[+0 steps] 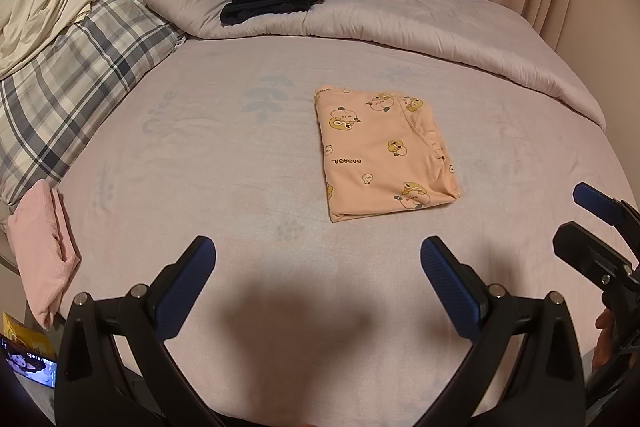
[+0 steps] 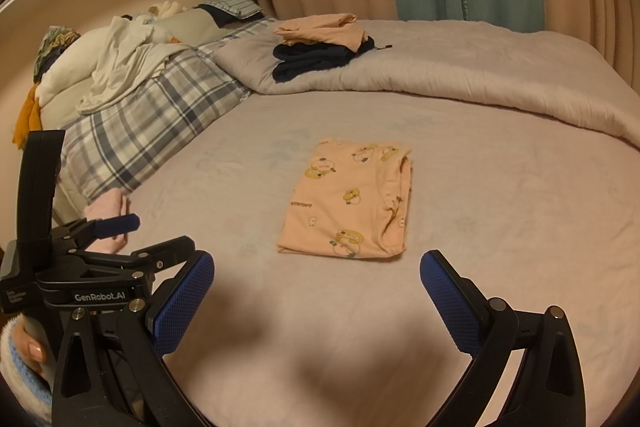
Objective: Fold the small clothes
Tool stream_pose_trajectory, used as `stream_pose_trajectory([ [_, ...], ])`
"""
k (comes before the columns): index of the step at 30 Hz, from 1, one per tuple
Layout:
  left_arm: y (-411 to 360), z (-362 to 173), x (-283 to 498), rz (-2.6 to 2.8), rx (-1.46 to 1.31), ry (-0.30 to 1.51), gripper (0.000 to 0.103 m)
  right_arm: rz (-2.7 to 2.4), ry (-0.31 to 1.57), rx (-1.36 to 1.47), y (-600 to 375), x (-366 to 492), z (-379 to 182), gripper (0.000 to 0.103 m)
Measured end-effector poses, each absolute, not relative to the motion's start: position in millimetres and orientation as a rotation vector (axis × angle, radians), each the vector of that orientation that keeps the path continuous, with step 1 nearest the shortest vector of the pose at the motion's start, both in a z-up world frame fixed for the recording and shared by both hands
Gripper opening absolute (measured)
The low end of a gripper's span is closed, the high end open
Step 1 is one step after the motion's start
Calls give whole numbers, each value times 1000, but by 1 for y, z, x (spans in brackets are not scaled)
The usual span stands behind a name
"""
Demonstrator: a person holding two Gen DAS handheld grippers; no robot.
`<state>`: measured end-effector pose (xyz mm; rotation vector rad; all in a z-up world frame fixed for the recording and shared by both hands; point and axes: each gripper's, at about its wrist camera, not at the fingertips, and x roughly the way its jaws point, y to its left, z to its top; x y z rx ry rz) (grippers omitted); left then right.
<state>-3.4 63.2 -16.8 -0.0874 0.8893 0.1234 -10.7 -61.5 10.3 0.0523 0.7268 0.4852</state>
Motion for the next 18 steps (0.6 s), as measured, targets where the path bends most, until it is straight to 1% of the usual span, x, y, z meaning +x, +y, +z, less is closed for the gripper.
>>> stream_pose_trajectory([
  [18,61,-15,-5,118,-84,886,103,486,728,53,-61,-11,10,102],
])
